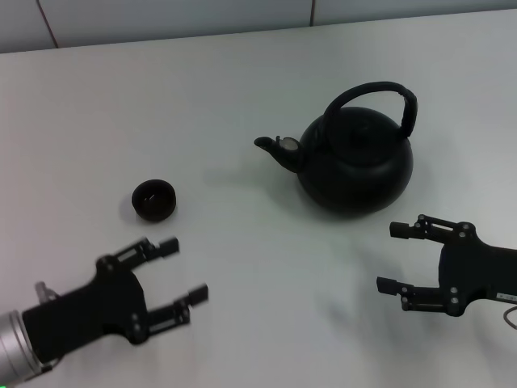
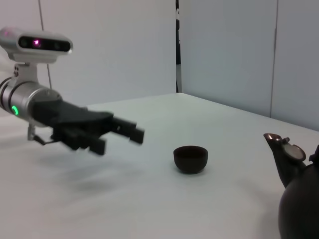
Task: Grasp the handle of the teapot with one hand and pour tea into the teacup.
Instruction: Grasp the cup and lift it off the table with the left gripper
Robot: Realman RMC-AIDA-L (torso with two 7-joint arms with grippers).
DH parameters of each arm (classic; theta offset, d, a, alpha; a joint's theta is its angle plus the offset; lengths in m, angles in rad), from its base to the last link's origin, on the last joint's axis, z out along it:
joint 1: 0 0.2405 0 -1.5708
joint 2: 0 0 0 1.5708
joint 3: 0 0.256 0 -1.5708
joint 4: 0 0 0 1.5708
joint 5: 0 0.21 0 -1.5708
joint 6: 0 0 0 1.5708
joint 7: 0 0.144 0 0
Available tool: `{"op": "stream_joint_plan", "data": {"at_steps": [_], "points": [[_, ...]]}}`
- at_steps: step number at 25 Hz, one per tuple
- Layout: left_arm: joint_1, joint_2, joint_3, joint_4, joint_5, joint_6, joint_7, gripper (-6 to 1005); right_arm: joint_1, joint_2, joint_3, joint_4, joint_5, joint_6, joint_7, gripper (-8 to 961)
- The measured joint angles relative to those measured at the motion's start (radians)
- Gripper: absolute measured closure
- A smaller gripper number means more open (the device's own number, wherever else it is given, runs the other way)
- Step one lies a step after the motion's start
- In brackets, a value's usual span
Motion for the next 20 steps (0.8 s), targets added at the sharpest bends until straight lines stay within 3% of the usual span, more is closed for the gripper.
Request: {"op": "stream_joint_plan", "data": {"at_steps": [9, 20], "points": [[0.017, 0.0, -0.23, -0.089, -0.141, -0.014, 0.227, 207, 0.005, -0.001, 0.0, -0.002, 0.006, 0.004, 0.0, 151], [0.025, 0.003, -0.244, -0.085, -0.136, -0.02, 0.227, 209, 0.004, -0.003, 0.001, -0.005, 0.006, 0.008, 0.0, 151]]}}
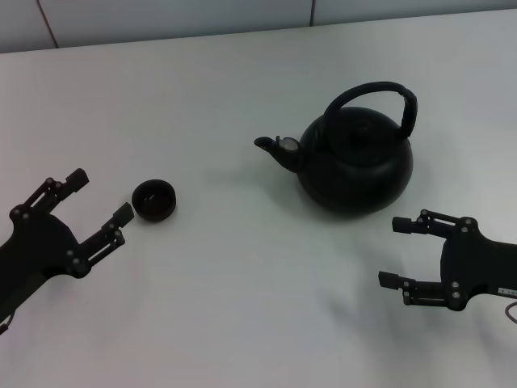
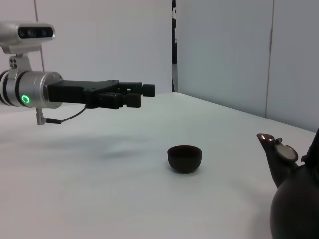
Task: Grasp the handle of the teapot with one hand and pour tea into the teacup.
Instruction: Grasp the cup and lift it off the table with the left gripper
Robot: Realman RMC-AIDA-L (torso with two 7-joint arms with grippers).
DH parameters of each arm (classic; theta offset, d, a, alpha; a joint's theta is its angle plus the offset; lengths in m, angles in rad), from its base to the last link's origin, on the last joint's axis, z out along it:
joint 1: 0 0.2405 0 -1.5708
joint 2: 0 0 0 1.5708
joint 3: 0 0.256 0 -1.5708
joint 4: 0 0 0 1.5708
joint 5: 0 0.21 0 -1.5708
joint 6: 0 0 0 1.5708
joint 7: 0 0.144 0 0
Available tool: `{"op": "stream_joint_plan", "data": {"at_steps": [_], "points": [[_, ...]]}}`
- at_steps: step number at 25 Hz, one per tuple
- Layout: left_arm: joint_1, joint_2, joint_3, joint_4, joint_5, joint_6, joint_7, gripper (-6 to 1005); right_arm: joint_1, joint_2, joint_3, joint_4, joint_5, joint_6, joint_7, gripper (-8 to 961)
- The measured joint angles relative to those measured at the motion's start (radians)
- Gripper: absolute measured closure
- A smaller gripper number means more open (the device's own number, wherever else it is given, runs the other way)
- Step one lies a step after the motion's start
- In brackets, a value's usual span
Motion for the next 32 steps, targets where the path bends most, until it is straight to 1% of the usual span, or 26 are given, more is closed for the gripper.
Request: {"op": "stream_joint_plan", "data": {"at_steps": [3, 6, 11, 20, 23, 25, 26, 27, 28, 31, 32], "points": [[0.0, 0.0, 0.005, 0.002, 0.021, -0.045, 0.002, 210, 0.003, 0.0, 0.0, -0.001, -0.002, 0.0, 0.0, 151], [0.0, -0.002, 0.007, -0.003, 0.078, -0.143, 0.025, 211, 0.005, 0.001, 0.0, -0.008, -0.003, 0.001, 0.003, 151], [0.002, -0.006, 0.011, -0.007, 0.095, -0.184, 0.034, 212, 0.005, 0.002, 0.0, -0.009, -0.003, 0.001, 0.006, 152], [-0.009, -0.007, 0.015, -0.017, 0.096, -0.216, 0.04, 214, 0.006, 0.002, 0.0, -0.009, -0.002, 0.0, 0.008, 152], [-0.032, -0.009, 0.008, -0.032, 0.091, -0.235, 0.041, 215, 0.006, 0.002, 0.0, -0.009, -0.001, -0.001, 0.007, 152], [-0.032, -0.009, 0.008, -0.032, 0.091, -0.235, 0.041, 215, 0.006, 0.003, 0.0, -0.009, -0.001, -0.001, 0.007, 152], [-0.059, -0.01, 0.001, -0.05, 0.09, -0.251, 0.041, 216, 0.006, 0.003, 0.0, -0.009, 0.0, -0.003, 0.007, 152], [-0.059, -0.01, 0.001, -0.05, 0.09, -0.251, 0.041, 216, 0.006, 0.003, 0.0, -0.009, 0.0, -0.003, 0.007, 152], [-0.083, -0.01, -0.004, -0.066, 0.09, -0.272, 0.041, 216, 0.007, 0.003, 0.0, -0.009, 0.0, -0.003, 0.007, 152], [-0.083, -0.01, -0.004, -0.066, 0.09, -0.272, 0.041, 217, 0.007, 0.003, 0.0, -0.009, 0.0, -0.005, 0.006, 152], [-0.123, -0.012, -0.006, -0.089, 0.089, -0.309, 0.041, 217, 0.007, 0.003, 0.0, -0.009, 0.0, -0.006, 0.005, 152]]}}
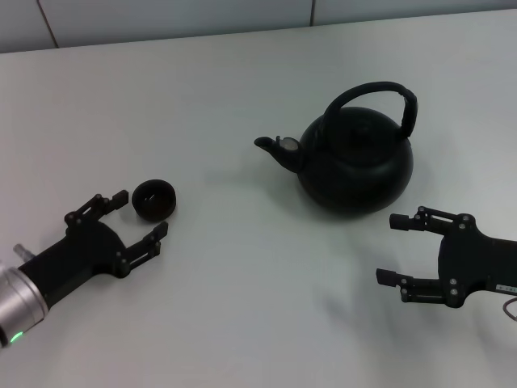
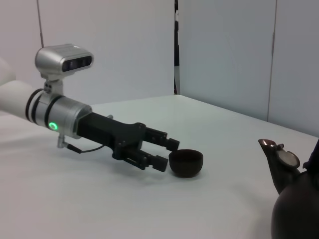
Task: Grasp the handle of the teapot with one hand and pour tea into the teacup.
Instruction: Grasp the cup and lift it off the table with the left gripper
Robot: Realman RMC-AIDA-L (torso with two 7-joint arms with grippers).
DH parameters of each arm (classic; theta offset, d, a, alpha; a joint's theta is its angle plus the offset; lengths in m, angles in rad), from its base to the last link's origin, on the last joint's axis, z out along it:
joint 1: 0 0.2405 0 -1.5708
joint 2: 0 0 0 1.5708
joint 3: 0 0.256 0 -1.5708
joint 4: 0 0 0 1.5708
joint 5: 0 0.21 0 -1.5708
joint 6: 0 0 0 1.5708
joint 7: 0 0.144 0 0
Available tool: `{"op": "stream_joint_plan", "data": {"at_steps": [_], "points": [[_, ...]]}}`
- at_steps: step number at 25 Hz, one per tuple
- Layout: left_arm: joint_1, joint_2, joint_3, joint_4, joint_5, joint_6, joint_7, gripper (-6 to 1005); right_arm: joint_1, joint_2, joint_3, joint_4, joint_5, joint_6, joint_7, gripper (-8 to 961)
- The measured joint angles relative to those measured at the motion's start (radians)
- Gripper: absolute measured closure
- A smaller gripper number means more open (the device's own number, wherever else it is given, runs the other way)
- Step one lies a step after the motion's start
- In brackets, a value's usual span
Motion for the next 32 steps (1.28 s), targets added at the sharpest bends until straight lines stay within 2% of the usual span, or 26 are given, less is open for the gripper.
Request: {"op": "stream_joint_plan", "data": {"at_steps": [4, 14, 32], "points": [[-0.045, 0.0, -0.001, -0.016, -0.001, -0.034, -0.007, 218, 0.0, 0.0, 0.0, 0.0, 0.0, 0.0, -0.003, 152], [-0.095, -0.002, -0.011, -0.044, -0.002, -0.094, -0.006, 220, 0.001, -0.002, 0.0, 0.0, 0.001, 0.002, -0.005, 152], [-0.114, -0.002, -0.017, -0.061, -0.002, -0.11, -0.004, 225, 0.007, -0.002, 0.0, 0.0, 0.002, 0.0, -0.005, 152]]}}
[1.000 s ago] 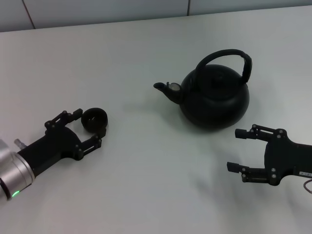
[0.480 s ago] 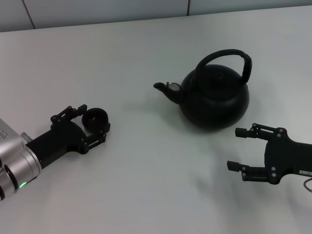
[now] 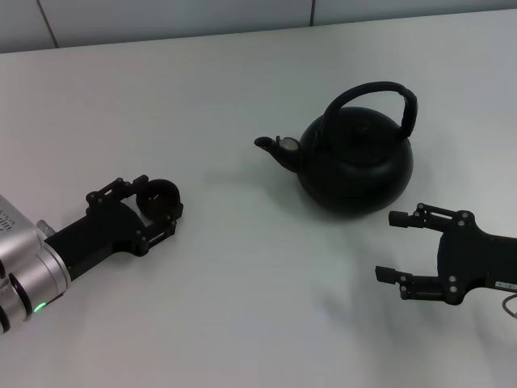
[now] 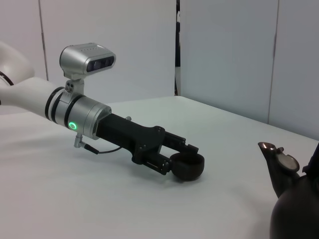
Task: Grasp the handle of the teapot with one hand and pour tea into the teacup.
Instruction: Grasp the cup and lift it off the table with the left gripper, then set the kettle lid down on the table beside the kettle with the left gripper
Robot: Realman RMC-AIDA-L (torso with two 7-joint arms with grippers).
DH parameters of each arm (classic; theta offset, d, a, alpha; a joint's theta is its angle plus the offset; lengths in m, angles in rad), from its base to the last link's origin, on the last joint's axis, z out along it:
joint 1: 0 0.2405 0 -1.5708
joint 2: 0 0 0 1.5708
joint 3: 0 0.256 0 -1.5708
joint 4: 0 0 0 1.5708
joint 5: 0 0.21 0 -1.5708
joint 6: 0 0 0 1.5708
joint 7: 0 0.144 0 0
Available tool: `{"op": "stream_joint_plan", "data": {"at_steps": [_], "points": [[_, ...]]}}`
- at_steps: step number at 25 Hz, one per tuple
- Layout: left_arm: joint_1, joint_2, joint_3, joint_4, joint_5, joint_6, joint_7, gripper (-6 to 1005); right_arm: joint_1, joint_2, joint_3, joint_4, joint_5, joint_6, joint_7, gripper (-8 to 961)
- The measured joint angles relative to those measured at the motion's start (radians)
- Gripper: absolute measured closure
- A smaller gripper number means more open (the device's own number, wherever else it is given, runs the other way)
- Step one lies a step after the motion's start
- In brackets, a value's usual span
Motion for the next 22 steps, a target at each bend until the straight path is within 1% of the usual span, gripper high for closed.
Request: {"op": "stream_joint_plan", "data": {"at_steps": [8, 10, 16, 17, 18, 21, 22], "points": [[0.0, 0.0, 0.0, -0.001, 0.0, 0.022, 0.0, 293, 0.0, 0.0, 0.0, 0.0, 0.0, -0.001, 0.0, 151], [-0.001, 0.0, 0.0, -0.001, 0.002, 0.057, -0.002, 312, 0.001, 0.001, 0.0, 0.0, 0.0, 0.0, 0.0, 151], [-0.018, 0.0, 0.005, -0.01, 0.007, 0.085, -0.004, 311, 0.004, 0.002, 0.0, 0.0, 0.0, 0.001, 0.0, 151], [-0.068, 0.0, 0.007, -0.057, 0.008, 0.087, 0.0, 311, 0.006, 0.003, 0.0, 0.0, 0.0, 0.001, 0.0, 151], [-0.102, 0.0, 0.007, -0.085, 0.008, 0.081, 0.002, 311, 0.006, 0.003, 0.0, 0.0, 0.0, 0.001, 0.0, 151], [-0.102, 0.0, 0.007, -0.085, 0.008, 0.081, 0.002, 312, 0.008, 0.003, 0.0, 0.002, 0.0, 0.002, 0.0, 151], [-0.156, 0.0, 0.006, -0.134, 0.009, 0.057, 0.007, 312, 0.009, 0.003, 0.0, 0.003, 0.0, 0.002, 0.0, 151]]}}
